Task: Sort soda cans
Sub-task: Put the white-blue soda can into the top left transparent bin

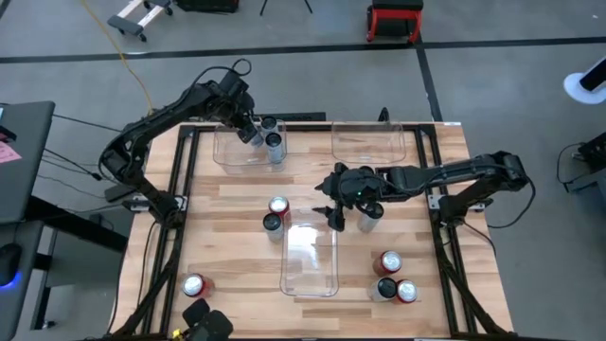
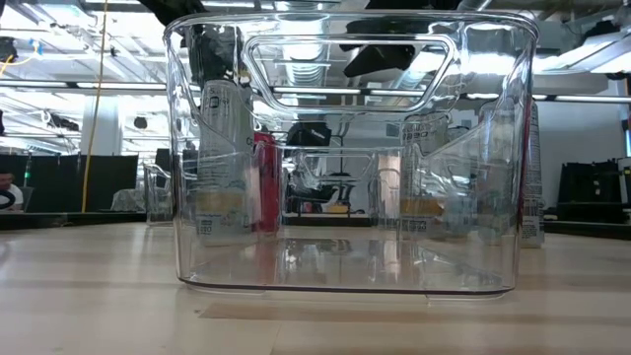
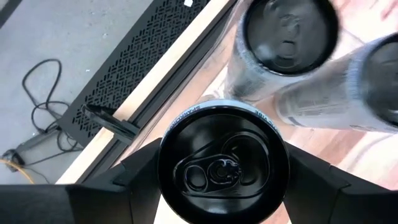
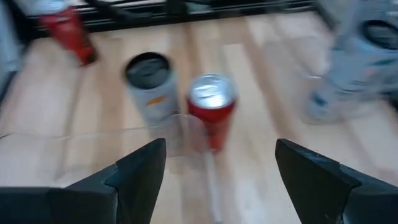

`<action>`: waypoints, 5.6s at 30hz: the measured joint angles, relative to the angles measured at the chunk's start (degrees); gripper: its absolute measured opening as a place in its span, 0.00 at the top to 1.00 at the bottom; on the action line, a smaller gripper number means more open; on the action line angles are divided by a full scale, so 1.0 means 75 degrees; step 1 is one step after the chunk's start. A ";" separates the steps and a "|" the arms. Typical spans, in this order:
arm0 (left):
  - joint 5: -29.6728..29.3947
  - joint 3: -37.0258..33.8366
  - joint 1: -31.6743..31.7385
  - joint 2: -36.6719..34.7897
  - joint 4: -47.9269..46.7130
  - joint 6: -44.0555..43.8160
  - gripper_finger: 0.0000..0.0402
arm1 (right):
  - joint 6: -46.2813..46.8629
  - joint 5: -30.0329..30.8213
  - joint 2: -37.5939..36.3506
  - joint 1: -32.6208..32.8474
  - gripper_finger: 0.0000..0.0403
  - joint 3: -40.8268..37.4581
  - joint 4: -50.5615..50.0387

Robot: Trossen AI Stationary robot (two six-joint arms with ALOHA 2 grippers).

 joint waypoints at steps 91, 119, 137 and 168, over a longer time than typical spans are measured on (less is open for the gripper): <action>-0.0235 -0.1390 -0.1961 -0.4026 -0.0858 -0.1610 0.12 | -0.0675 -0.0269 -0.1128 -0.2422 0.20 -0.0041 -0.4964; -0.1281 -0.1390 -0.1961 -0.4026 -0.0545 -0.1463 0.12 | -0.1013 0.0275 -0.1314 -0.2703 0.20 0.0198 -0.4648; -0.1281 -0.1390 -0.1961 -0.4026 -0.0384 -0.1665 0.12 | -0.0984 -0.0341 -0.1580 -0.2827 0.02 0.0201 -0.5997; -0.1278 -0.1390 -0.2167 -0.4026 -0.1078 -0.1968 0.12 | -0.1674 -0.0464 -0.1440 -0.2357 0.01 -0.0232 -0.5153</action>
